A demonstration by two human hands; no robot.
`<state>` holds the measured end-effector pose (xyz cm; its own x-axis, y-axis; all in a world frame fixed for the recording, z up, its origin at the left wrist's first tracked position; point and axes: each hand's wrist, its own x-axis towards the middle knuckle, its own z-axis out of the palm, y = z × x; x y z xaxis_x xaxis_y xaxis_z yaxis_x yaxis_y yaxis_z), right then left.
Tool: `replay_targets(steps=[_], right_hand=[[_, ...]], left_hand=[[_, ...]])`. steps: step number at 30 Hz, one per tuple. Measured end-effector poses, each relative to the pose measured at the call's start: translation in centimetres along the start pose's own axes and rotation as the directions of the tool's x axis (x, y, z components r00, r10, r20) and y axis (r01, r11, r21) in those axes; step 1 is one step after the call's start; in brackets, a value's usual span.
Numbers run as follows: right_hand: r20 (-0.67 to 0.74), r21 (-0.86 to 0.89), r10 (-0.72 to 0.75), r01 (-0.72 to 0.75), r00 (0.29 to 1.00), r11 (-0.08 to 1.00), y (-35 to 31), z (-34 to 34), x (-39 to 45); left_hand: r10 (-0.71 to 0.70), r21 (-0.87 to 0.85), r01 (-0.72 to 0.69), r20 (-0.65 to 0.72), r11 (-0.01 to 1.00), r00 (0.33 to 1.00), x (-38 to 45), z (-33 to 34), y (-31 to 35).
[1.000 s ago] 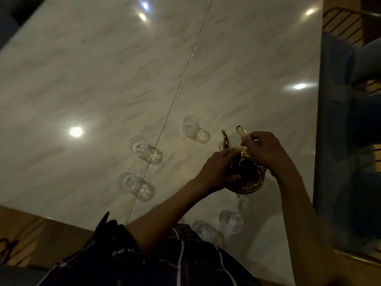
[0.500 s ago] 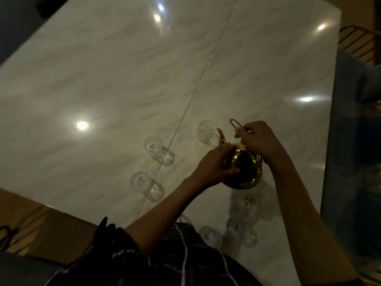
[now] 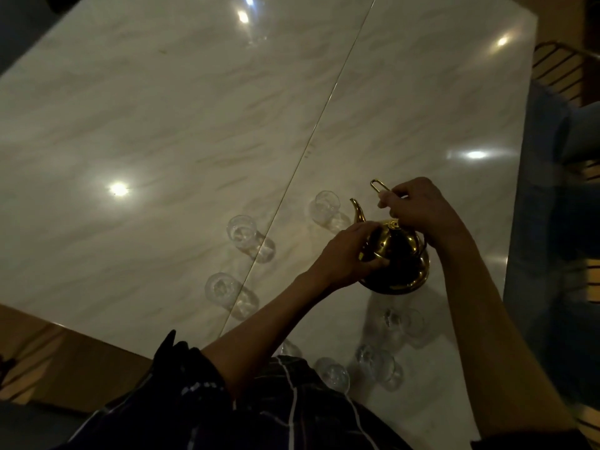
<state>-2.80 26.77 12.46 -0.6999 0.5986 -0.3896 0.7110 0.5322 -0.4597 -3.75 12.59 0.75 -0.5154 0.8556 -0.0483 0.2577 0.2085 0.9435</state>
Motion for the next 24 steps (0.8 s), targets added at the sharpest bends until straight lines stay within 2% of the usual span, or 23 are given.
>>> replay_targets(steps=[24], right_hand=[[0.009,-0.059,-0.039,0.040,0.999,0.997,-1.5,-3.2,-0.9]], left_hand=[[0.113,-0.027,-0.116,-0.080,0.993,0.990,-0.2,-0.1,2.7]])
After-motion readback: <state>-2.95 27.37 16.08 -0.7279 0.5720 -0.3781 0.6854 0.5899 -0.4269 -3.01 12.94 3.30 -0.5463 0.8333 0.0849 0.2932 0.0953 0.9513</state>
